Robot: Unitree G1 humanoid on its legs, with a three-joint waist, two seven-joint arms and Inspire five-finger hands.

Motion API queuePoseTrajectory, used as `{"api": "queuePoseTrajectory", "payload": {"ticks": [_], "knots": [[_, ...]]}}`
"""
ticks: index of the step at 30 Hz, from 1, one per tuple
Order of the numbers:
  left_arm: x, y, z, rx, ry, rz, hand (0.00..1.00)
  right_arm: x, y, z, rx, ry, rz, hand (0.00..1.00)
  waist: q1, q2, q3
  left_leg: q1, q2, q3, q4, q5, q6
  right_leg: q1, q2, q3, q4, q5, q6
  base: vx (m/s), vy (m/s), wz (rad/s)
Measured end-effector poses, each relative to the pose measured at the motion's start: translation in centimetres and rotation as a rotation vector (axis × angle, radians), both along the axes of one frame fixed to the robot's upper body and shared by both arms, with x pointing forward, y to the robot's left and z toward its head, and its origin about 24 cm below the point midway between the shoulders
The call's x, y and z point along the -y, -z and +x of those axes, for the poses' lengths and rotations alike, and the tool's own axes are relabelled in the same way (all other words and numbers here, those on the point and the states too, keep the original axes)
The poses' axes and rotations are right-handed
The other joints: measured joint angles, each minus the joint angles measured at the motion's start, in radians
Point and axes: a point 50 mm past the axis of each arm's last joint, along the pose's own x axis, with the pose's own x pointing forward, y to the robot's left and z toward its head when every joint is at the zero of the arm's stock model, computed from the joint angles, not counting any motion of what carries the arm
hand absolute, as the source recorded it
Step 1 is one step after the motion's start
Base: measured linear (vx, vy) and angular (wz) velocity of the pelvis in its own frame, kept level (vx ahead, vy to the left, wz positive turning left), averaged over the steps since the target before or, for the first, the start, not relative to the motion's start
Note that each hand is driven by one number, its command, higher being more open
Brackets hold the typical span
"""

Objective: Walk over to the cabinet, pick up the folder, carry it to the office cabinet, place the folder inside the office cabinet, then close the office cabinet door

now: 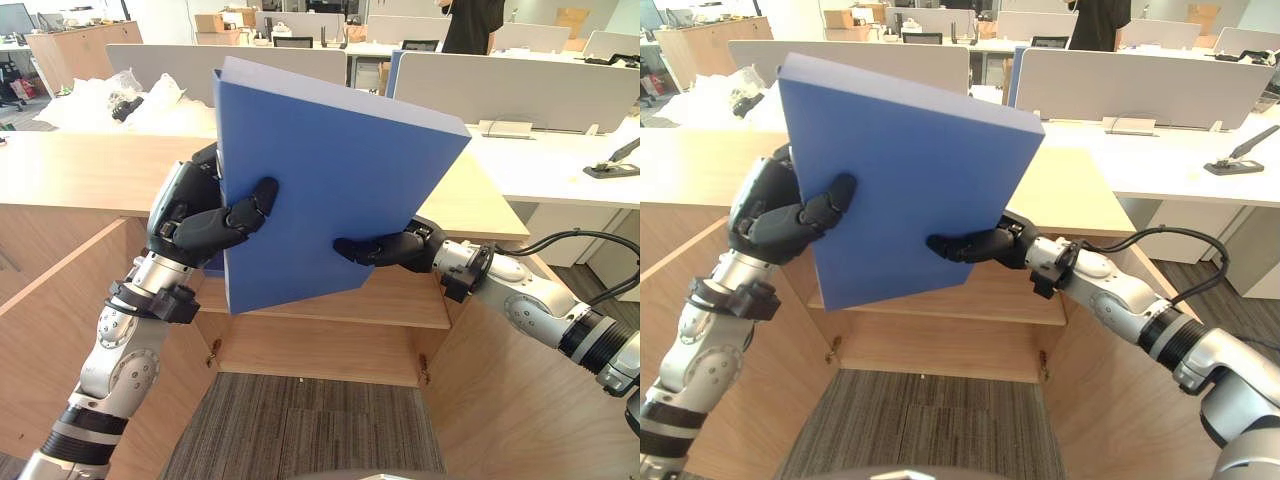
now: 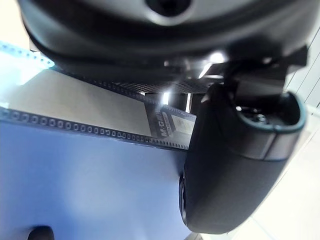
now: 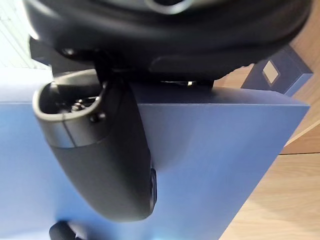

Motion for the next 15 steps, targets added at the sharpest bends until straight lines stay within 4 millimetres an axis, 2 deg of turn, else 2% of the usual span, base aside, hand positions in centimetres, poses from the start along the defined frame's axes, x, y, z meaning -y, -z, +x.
{"api": "queuePoseTrajectory", "payload": {"ticks": [2,3,10,15], "knots": [[-0.5,1.0,0.4,-0.043,-0.018,-0.092,0.00,-0.6,-0.6,0.4,0.045,-0.004,0.018,0.00,-0.002,0.002,-0.002,-0.007,0.004,0.001,0.000,0.000,-0.001,-0.004,0.001,0.000,-0.007,-0.001,-0.001,0.00,0.000,0.00],[-0.5,1.6,0.7,-0.061,-0.021,-0.153,1.00,-1.0,-0.7,0.8,0.062,0.004,0.040,0.00,-0.002,0.002,-0.002,-0.016,0.007,0.001,0.000,0.001,-0.003,-0.012,0.004,0.000,-0.012,0.000,-0.003,0.00,0.000,0.00],[-0.9,3.4,1.1,-0.139,-0.048,-0.222,1.00,-2.1,0.2,1.4,0.034,0.016,0.082,0.00,0.002,0.002,-0.001,-0.021,0.020,0.000,0.000,0.007,-0.008,-0.012,0.017,0.000,-0.021,0.009,-0.011,0.00,-0.008,0.00],[-0.7,5.6,0.7,-0.263,-0.003,-0.092,1.00,-1.4,1.5,0.9,0.021,0.043,0.042,0.00,-0.003,0.003,-0.001,-0.021,0.022,0.001,0.000,0.006,-0.009,-0.012,0.019,0.001,-0.021,0.009,-0.011,0.00,0.000,0.00]]}}
